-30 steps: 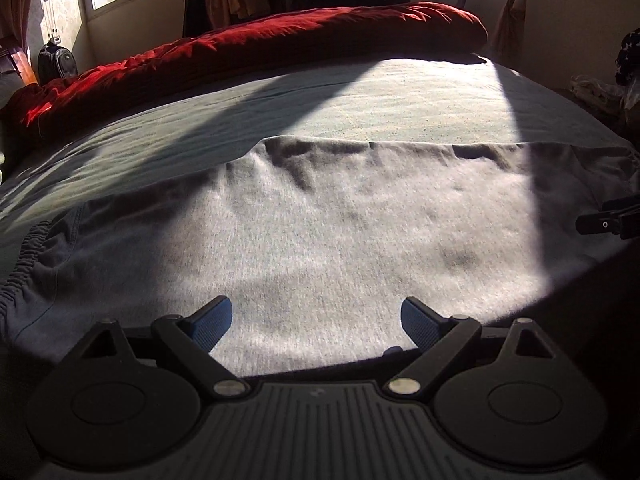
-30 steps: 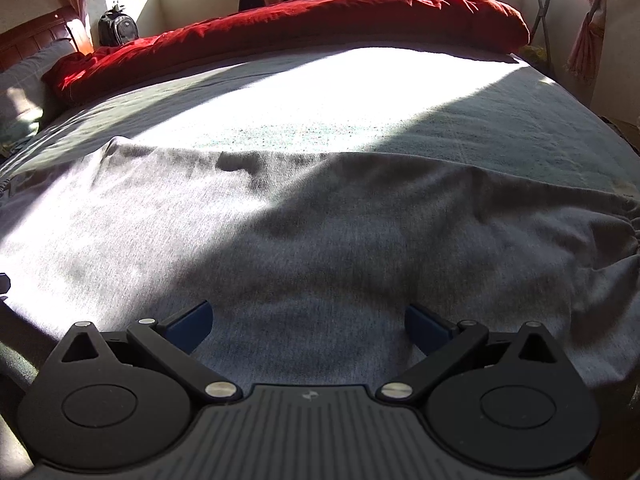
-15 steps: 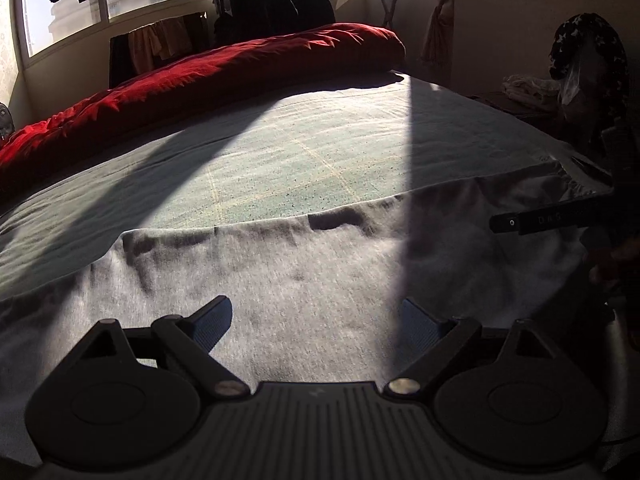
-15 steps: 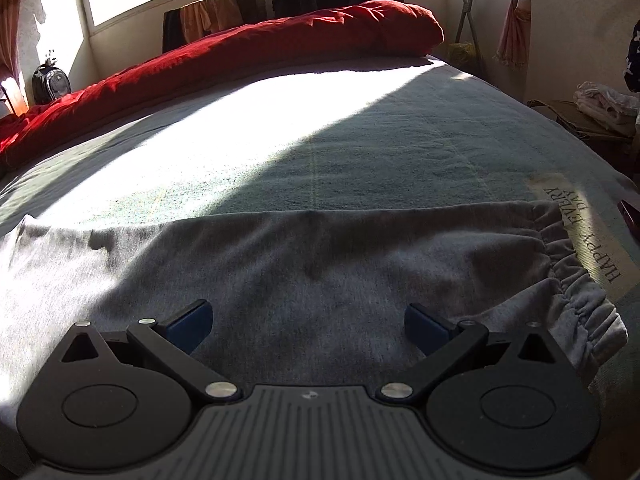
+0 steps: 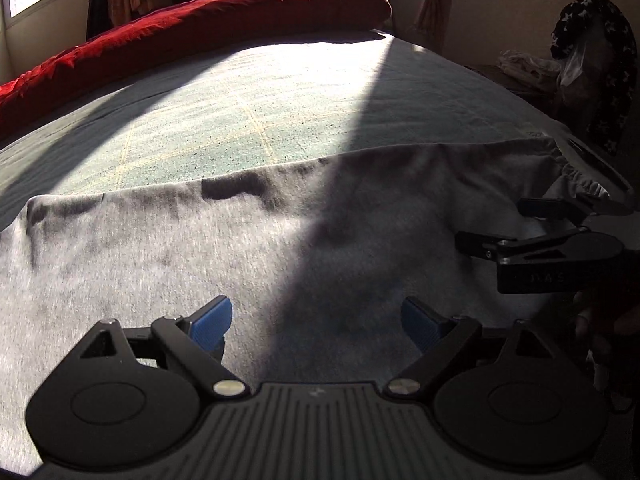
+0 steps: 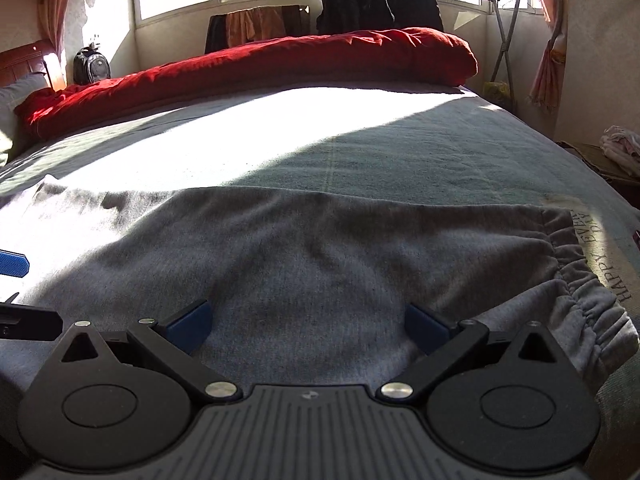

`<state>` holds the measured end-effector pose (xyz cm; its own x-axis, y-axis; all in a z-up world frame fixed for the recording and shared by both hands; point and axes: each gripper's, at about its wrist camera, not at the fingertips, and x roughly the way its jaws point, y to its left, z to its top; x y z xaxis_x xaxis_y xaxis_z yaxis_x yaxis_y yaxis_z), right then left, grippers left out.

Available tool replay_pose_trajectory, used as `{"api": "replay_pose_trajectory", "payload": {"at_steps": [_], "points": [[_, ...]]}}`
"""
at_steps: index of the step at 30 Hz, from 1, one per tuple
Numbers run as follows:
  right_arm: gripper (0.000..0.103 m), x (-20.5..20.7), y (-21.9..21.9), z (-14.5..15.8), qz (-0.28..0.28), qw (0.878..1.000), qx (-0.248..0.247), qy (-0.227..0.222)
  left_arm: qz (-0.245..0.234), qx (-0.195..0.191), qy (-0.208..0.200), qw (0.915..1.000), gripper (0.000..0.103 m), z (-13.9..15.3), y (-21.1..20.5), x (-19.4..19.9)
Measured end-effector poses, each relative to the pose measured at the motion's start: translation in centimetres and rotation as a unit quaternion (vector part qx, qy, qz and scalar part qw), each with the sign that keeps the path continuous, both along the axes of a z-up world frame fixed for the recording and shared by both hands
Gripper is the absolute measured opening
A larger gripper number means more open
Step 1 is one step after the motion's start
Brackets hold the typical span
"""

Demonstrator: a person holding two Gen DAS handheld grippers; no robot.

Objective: Fold clothes

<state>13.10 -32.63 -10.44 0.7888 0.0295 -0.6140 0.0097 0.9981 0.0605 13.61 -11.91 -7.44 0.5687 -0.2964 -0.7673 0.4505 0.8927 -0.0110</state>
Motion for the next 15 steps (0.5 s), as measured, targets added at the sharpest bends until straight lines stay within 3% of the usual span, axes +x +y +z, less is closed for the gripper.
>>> {"api": "replay_pose_trajectory", "payload": {"at_steps": [9, 15], "points": [[0.103, -3.0, -1.8, 0.3, 0.0, 1.0, 0.026, -0.012, 0.018, -0.003, 0.01, 0.9998, 0.094, -0.7, 0.2, -0.1], [0.103, -5.2, -4.0, 2.3, -0.022, 0.991, 0.119, -0.054, 0.021, -0.006, 0.008, 0.9997, 0.094, -0.6, 0.2, -0.2]]}}
